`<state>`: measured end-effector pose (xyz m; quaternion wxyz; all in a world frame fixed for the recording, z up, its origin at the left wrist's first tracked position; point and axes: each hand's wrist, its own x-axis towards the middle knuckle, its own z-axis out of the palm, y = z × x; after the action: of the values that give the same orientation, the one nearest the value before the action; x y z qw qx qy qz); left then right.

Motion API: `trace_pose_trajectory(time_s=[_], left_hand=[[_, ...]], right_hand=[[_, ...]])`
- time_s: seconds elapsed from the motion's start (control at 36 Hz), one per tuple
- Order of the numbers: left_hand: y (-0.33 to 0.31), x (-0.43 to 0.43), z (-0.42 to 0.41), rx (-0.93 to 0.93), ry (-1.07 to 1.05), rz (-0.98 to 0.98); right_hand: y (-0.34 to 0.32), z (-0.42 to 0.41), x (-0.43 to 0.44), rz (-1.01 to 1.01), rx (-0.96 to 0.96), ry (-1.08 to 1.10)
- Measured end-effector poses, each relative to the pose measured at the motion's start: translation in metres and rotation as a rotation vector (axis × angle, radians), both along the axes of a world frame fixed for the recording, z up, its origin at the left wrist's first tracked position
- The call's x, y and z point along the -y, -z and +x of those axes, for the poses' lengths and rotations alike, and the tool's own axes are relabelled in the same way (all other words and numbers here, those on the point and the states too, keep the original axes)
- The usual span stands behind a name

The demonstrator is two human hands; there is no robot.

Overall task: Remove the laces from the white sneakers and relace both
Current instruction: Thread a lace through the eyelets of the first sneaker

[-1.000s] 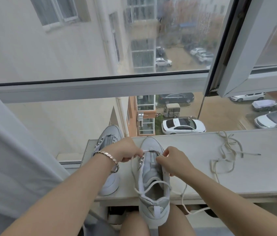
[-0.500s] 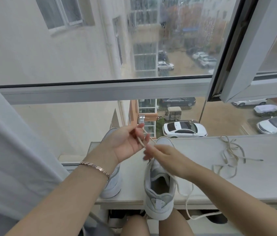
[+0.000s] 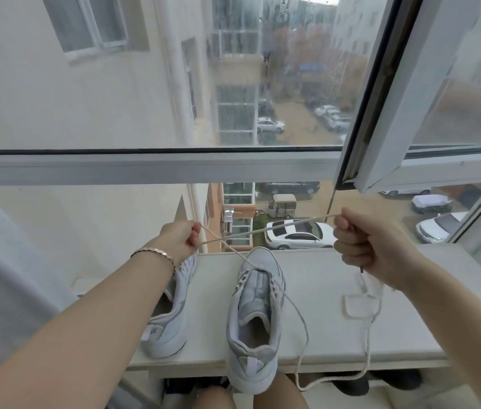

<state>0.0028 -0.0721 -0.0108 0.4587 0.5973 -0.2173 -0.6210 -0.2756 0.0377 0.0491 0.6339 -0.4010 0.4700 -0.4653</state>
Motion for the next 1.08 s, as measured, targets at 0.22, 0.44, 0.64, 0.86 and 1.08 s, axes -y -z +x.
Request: trace_pose_trajectory(time_s=[0.22, 0.44, 0.64, 0.86, 1.08], left_hand=[[-0.014, -0.031, -0.024, 0.489, 0.658, -0.304], [0.02, -0.063, -0.045, 0.853, 0.839, -0.207], [0.034, -0.072, -0.054, 0.997, 0.76, -0.225], [0.039, -0.078, -0.047, 1.044, 0.802, -0.27], [0.047, -0.083, -0.056, 1.191, 0.647, -0.352]], right_hand=[[0.006, 0.023, 0.006, 0.019, 0.52, 0.009], [0.042, 0.057, 0.019, -0.042, 0.34, 0.13], [0.073, 0.087, 0.029, -0.055, -0.128, 0.213], [0.094, 0.098, 0.027, -0.005, -0.251, 0.236], [0.111, 0.081, 0.026, 0.007, -0.549, 0.148]])
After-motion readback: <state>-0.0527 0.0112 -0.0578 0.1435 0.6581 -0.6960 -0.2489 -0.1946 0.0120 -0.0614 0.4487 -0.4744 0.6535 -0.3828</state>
